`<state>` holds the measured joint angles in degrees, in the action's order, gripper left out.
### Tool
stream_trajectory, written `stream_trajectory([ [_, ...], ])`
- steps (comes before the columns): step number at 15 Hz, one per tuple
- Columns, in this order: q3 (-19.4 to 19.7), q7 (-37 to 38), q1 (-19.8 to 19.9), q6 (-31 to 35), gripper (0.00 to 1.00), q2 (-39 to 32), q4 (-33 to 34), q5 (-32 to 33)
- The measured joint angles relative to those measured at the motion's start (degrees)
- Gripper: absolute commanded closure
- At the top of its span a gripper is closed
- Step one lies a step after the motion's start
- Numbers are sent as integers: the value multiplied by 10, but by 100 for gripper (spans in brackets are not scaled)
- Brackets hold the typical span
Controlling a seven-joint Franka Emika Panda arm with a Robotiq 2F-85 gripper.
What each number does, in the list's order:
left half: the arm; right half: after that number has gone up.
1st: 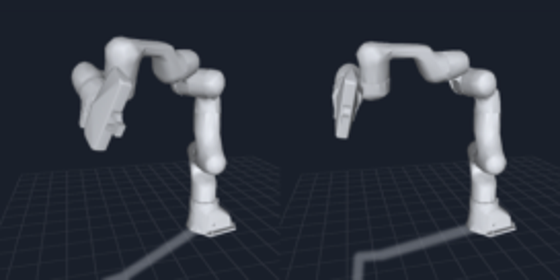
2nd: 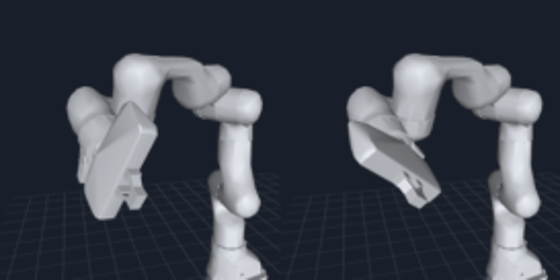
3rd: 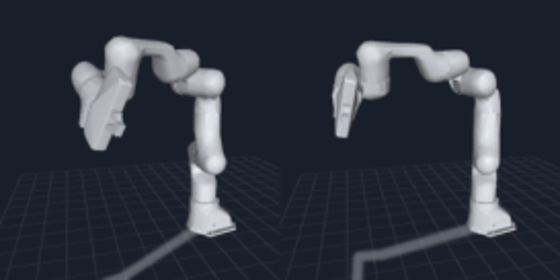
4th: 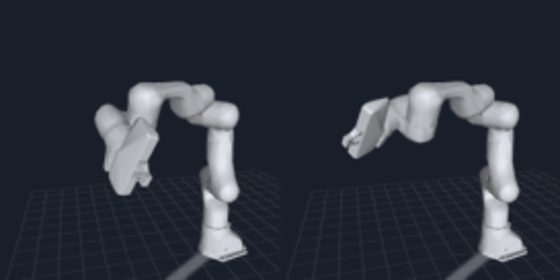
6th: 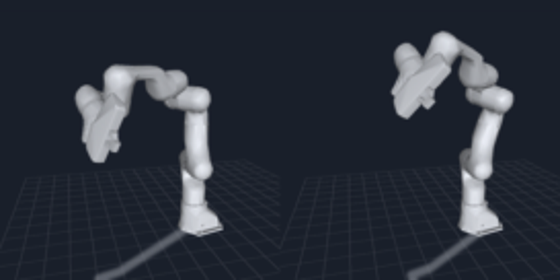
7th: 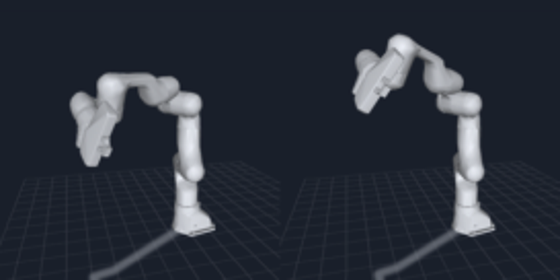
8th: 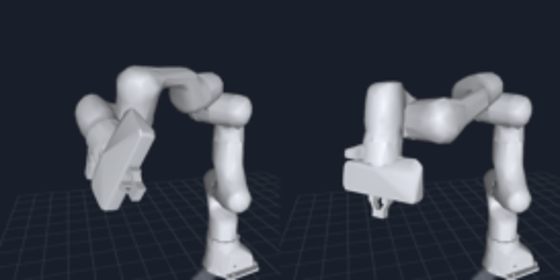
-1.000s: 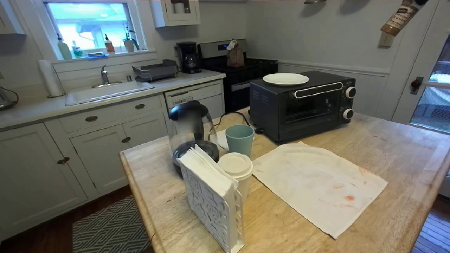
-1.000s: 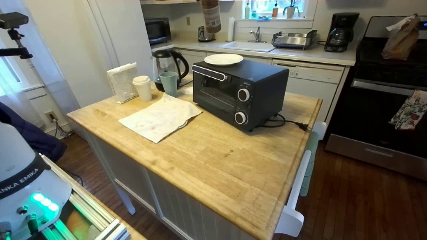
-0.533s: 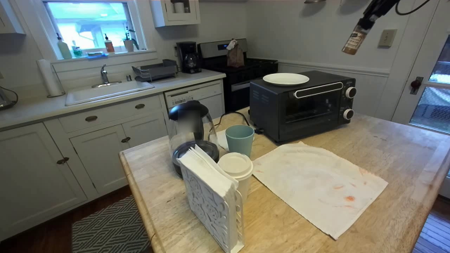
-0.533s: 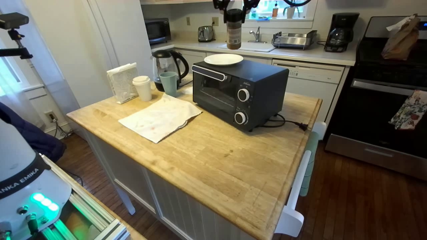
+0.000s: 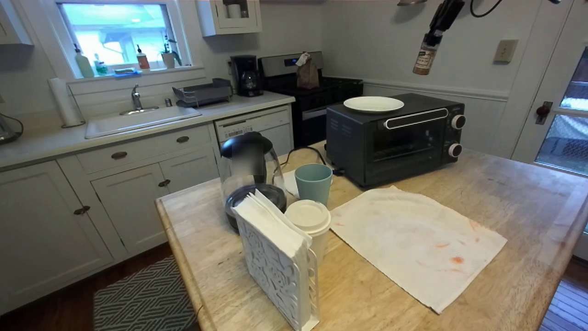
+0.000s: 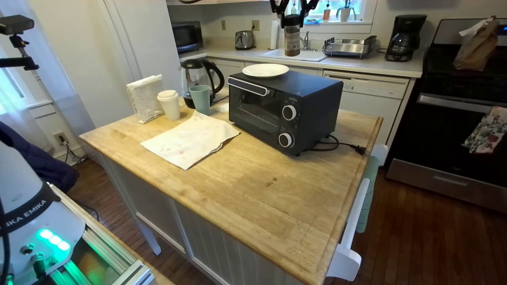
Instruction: Put the container with a black lid on the white plate on top of the microwave
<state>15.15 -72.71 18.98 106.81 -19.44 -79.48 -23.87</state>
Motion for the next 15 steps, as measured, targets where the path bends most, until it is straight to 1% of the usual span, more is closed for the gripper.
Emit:
stream_trajectory([
  [3,-2,3,4,-8,49,-15,24,3],
  [4,-2,3,6,-9,74,-16,25,3],
  [7,-7,1,8,-9,74,-16,25,3],
  [9,-32,-4,11,-9,74,-22,33,3],
  [11,-62,-8,6,-11,74,-39,60,10],
  [12,-76,-9,1,-21,74,-50,80,19],
  [15,-108,-10,-8,-90,74,-85,143,45],
])
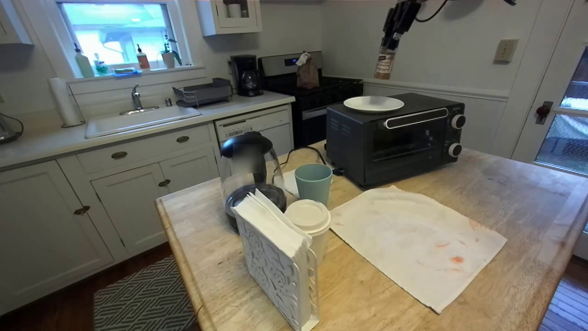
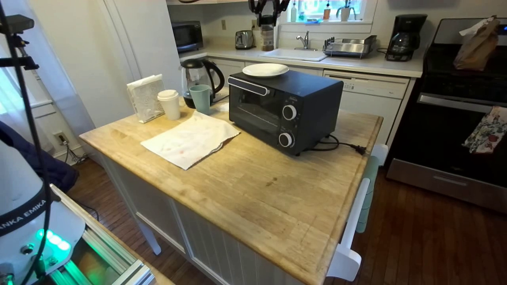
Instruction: Put the container with a black lid on the white plate on top of the microwave
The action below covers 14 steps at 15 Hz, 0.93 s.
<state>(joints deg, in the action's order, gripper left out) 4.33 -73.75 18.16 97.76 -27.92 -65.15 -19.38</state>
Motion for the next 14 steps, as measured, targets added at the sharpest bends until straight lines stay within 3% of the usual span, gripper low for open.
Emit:
stream_trajectory([
  [4,-20,0,-12,-70,74,-46,64,38],
  [9,6,46,-50,-66,74,-89,104,135],
  [14,14,70,-78,-48,74,-119,140,172],
])
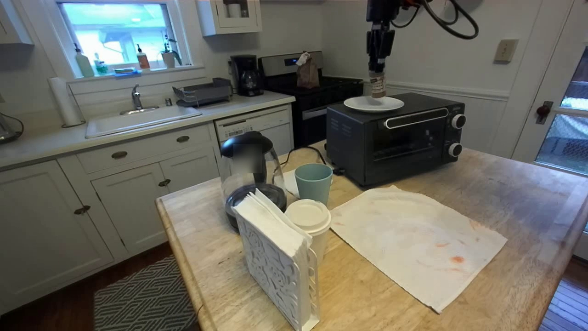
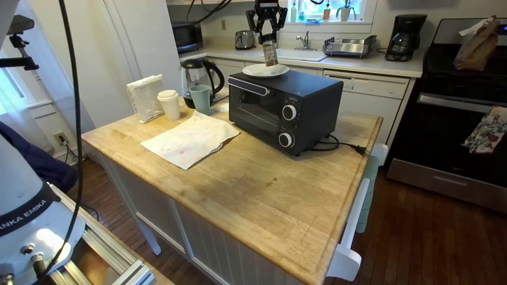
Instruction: Put the container with a black lid on the white plate on top of the microwave
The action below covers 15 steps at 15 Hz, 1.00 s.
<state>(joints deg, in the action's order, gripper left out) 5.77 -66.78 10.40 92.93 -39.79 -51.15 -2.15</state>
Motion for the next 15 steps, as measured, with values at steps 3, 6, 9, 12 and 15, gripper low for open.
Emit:
stream_trajectory([
  [3,0,8,-4,18,74,-8,12,1],
  [6,-3,19,-4,29,74,-9,12,-7],
  [9,-10,26,-2,38,74,-9,12,-30],
  [12,-15,32,-2,39,74,-9,11,-50],
  [15,-16,40,-2,39,74,-8,7,-62],
])
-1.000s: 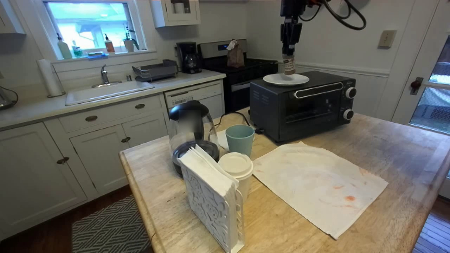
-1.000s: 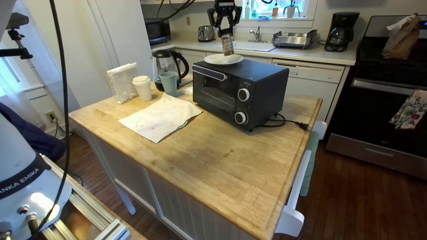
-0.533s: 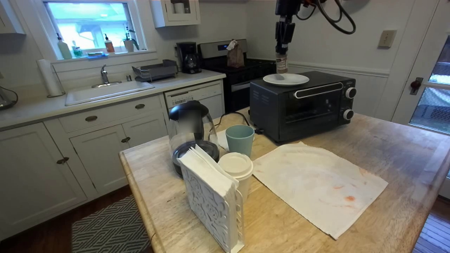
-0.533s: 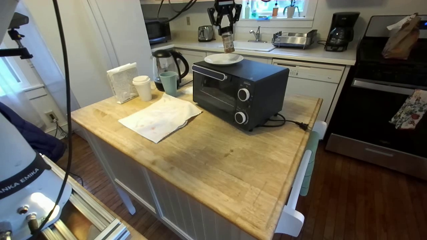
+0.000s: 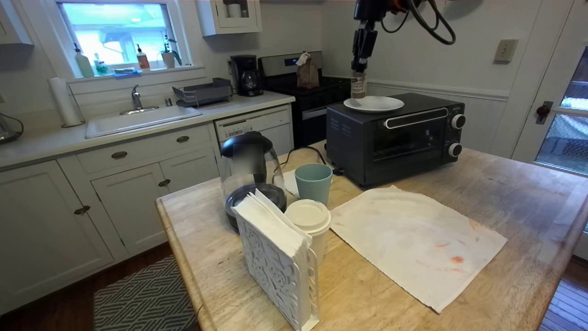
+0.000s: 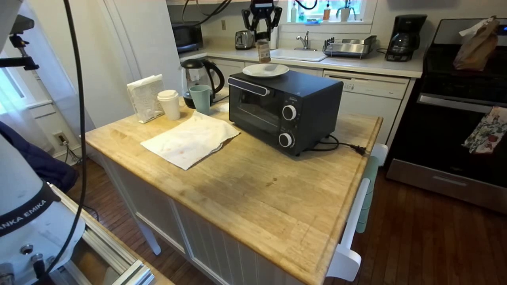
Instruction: Put the container with a black lid on the white plate on top of the microwave
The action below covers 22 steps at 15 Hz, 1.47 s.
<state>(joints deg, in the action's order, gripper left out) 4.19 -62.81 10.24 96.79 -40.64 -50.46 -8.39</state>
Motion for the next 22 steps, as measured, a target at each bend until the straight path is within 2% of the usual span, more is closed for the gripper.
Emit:
stream_trajectory([
  [1,0,1,0,0,49,0,-2,0],
  [5,0,1,0,0,49,0,-3,0],
  [6,0,1,0,0,74,0,-3,0],
  [14,1,1,2,-6,74,0,-10,0],
  [19,2,1,6,-6,74,8,-37,0],
  [20,2,1,7,-5,24,9,-43,-1],
  [21,2,1,8,-3,23,11,-49,-2],
  [22,2,1,9,-1,17,12,-52,-3],
])
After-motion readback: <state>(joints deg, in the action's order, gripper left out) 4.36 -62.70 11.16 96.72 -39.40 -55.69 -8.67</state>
